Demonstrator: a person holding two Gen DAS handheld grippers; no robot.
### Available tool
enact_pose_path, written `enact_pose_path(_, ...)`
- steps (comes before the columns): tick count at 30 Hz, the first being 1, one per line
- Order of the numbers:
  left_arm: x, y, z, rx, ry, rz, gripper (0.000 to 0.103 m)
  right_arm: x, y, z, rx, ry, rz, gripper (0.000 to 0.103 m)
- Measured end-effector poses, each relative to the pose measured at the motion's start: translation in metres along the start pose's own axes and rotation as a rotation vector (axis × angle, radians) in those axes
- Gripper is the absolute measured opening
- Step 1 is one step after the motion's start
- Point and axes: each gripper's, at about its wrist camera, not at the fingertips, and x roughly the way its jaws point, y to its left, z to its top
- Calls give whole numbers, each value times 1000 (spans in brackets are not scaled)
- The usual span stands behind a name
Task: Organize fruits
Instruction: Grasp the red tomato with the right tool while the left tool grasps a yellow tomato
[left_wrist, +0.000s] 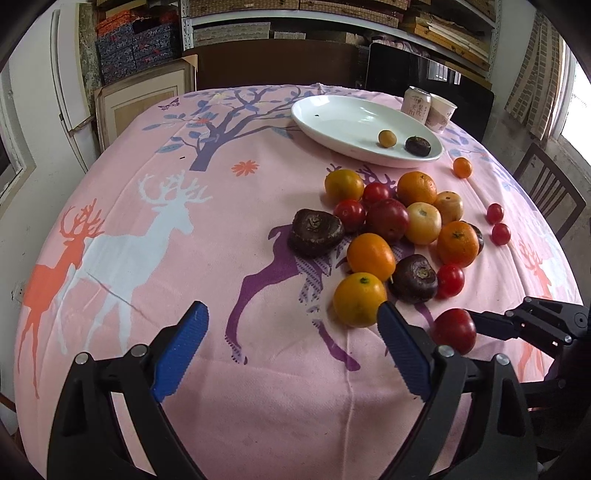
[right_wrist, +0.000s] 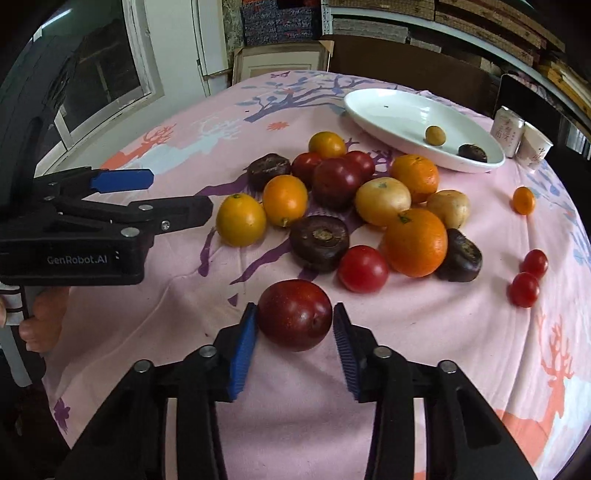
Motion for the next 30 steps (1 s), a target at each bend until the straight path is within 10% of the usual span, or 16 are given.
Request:
enact_pose_path(10,34,-31,8,54,49,-18,86,-18,-21,-13,47,-52,24,39)
enact_pose_path(16,46,-46,6,109,53,-27,36,-35,-54,-28,119,-72,2,39)
enact_pose_path(30,-2,-66,45,142,-40,-26,36,-97,-100,-5,110,-301,-108,39)
